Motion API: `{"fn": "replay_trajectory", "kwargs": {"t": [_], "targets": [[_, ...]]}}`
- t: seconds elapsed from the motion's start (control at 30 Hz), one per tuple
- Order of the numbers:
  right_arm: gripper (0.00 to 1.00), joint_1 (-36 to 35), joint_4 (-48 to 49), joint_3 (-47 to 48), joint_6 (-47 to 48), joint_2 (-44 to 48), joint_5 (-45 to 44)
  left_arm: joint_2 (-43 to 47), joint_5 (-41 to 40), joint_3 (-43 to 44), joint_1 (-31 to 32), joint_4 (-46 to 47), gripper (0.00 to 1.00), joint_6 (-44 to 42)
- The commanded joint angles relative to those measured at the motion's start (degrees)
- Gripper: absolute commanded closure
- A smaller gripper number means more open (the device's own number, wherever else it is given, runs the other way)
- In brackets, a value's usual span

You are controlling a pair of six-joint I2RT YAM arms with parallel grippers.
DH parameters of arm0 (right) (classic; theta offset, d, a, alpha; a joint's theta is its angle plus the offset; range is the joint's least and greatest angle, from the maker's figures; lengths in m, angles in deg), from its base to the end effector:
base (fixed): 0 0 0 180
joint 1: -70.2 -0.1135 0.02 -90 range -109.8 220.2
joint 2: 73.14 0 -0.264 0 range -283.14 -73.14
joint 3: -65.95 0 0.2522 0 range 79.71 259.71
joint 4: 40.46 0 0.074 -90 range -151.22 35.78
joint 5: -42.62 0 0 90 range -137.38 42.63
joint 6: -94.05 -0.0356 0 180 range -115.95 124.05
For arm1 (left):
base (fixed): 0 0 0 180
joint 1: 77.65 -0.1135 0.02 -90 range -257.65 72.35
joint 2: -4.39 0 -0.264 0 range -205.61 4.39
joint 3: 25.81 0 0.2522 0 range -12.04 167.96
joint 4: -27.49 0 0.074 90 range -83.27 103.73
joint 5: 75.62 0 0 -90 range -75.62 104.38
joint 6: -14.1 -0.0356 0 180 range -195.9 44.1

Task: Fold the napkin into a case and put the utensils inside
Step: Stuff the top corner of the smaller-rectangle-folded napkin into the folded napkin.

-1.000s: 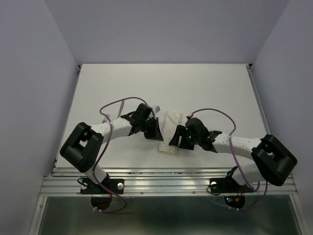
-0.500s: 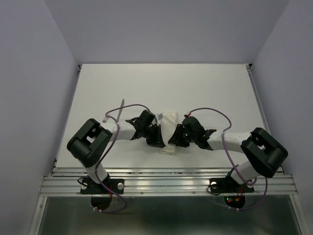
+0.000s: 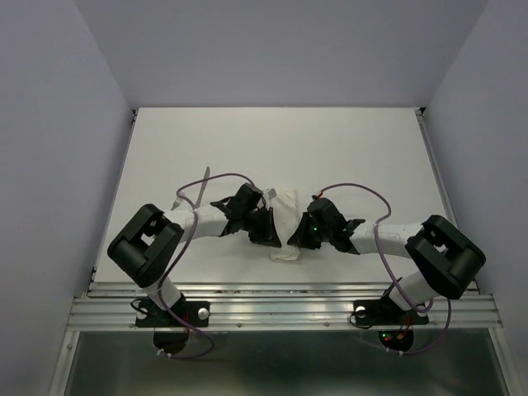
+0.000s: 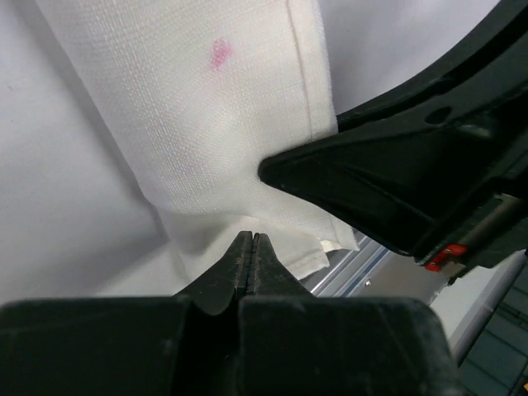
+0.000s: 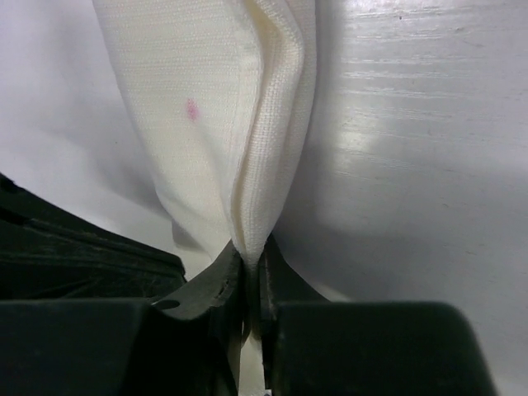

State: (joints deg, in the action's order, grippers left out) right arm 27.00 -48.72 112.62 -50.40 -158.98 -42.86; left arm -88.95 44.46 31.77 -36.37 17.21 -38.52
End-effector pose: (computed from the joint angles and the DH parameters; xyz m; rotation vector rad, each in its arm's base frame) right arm 0.1952 0.1872 0.1369 0.2140 2.5786 0.8259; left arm 0.2233 -0.2198 0.1542 0.3712 2.5952 -1.2084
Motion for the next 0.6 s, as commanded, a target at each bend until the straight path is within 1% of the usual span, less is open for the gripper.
{"fn": "replay_trajectory", "kwargs": {"t": [0.0,0.07,0.17,0.27,0.37,0.4,0.47,0.57], "targets": [[0.93,-0.3,-4.7,-1.7,1.2,0.6,-3.5,4.9,-2.7,4.5,0.3,-5.4,1.0,-2.5],[0.94,-0.3,-4.7,-1.6,2.3,0.5,-3.5,6.3,-4.2,6.7,-0.1,-8.3,1.0,-3.4],[0.97,-0.3,-4.1,-1.4,3.9,0.2,-2.9,6.2,-4.5,8.7,-1.4,-8.6,1.0,-4.1],[0.97,-0.3,-3.6,-1.7,4.8,0.0,-2.9,1.6,-5.6,13.4,-2.1,-8.5,1.0,-4.8],[0.97,-0.3,-3.3,-1.4,5.4,-0.6,-2.6,-4.6,-6.7,20.2,-3.2,-7.4,1.0,-4.7],[0.97,-0.3,-3.3,-1.4,5.6,-0.6,-2.4,-5.9,-7.1,20.3,-3.4,-6.9,1.0,-4.5],[0.98,-0.3,-3.4,-1.3,5.8,-0.8,-2.4,-9.1,-8.4,24.5,-4.0,-6.5,1.0,-4.3],[0.98,-0.3,-3.3,-1.1,5.9,-0.7,-2.6,-12.7,-9.1,27.0,-4.5,-7.3,1.0,-4.9]]}}
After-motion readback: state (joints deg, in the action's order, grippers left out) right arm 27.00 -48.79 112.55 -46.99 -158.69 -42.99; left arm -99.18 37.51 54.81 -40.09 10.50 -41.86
